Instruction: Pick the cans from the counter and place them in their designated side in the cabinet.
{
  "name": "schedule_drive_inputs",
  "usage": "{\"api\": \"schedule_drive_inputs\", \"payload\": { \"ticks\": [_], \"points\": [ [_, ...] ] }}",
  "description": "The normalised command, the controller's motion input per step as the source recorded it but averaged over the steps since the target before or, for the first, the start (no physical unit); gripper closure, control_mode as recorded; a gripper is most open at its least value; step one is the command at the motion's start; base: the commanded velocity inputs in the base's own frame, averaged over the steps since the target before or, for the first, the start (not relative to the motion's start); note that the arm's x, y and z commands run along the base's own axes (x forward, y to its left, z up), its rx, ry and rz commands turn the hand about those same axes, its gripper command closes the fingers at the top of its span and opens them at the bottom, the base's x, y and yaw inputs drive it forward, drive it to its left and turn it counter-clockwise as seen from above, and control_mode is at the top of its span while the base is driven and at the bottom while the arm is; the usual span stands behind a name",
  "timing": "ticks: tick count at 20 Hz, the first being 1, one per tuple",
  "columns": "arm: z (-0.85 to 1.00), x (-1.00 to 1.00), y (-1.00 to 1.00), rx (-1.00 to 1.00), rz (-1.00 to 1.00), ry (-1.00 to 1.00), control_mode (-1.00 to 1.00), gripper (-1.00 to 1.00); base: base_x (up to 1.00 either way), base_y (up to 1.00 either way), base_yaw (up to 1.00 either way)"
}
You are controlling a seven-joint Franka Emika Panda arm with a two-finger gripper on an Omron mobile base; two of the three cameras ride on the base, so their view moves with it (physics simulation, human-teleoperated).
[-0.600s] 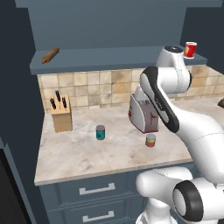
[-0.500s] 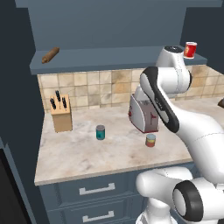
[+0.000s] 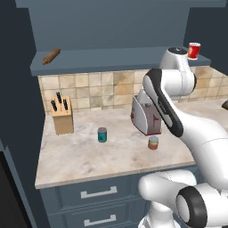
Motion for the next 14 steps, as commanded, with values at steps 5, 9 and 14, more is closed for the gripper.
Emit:
{"api": "schedule_drive_inputs", "payload": {
  "ticks": [5, 9, 14],
  "points": [
    [-0.12, -0.09, -0.02, 0.00, 0.00, 0.00, -1.00, -1.00, 0.00, 0.00, 0.00],
    [-0.14, -0.04, -0.03, 0.00, 0.00, 0.00, -1.00, -1.00, 0.00, 0.00, 0.00],
    [-0.12, -0.01, -0.03, 0.00, 0.00, 0.00, -1.00, -1.00, 0.00, 0.00, 0.00]
  ]
}}
